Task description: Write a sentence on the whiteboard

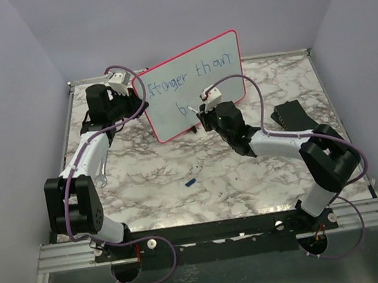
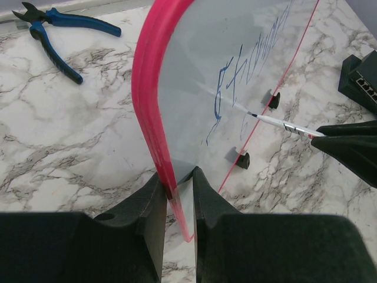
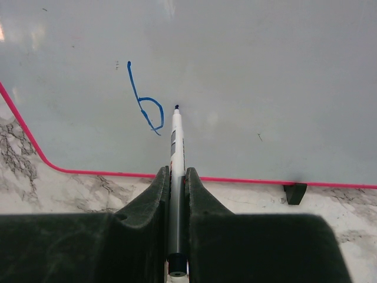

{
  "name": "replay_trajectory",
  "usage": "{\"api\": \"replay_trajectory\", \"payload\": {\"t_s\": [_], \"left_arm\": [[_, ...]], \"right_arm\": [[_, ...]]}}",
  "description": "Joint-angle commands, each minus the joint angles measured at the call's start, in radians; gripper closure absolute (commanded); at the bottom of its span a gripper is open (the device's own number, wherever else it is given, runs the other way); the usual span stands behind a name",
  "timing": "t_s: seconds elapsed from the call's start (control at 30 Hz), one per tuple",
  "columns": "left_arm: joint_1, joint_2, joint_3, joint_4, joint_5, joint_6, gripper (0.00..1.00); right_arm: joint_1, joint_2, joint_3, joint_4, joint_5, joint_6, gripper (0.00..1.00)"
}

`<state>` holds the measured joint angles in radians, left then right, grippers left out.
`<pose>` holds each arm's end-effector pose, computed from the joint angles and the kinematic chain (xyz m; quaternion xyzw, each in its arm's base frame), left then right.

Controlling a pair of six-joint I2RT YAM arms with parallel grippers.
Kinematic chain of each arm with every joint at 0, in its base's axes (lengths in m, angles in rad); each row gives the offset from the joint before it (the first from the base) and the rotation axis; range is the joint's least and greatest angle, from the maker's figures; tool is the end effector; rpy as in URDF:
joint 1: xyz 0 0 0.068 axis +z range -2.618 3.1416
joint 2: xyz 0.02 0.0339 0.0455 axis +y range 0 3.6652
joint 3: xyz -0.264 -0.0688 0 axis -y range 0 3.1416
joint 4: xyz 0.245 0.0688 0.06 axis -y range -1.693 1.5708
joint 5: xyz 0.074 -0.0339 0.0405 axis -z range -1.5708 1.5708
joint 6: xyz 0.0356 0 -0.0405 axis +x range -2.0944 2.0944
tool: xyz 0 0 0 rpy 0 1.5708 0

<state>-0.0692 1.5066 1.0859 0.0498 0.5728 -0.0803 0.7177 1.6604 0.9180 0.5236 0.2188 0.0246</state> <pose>0.3459 -0.0433 0.2940 0.1551 0.7926 -0.2730 0.5227 0.2845 0.2381 0.2314 -0.1991 0.7525 0.1462 0.6105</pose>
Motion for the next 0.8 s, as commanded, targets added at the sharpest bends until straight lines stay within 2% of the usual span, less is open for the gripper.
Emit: {"api": "replay_trajectory", "payload": {"t_s": [0.0, 0.5, 0.77], "left_arm": [[-0.01, -0.022, -0.021, -0.024, -0.023, 0.042, 0.95], [-0.01, -0.023, -0.021, -0.024, -0.024, 0.043, 0.95], [-0.01, -0.022, -0.021, -0.024, -0.024, 0.042, 0.95]], "right_arm": [[-0.006, 0.035, 0.035, 0.012, -0.003, -0.015, 0.99], [-0.022, 0.007, -0.003, 0.005, 0.071, -0.015, 0.99], [-0.032, 0.005, 0.027, 0.012, 0.061, -0.015, 0.99]]}}
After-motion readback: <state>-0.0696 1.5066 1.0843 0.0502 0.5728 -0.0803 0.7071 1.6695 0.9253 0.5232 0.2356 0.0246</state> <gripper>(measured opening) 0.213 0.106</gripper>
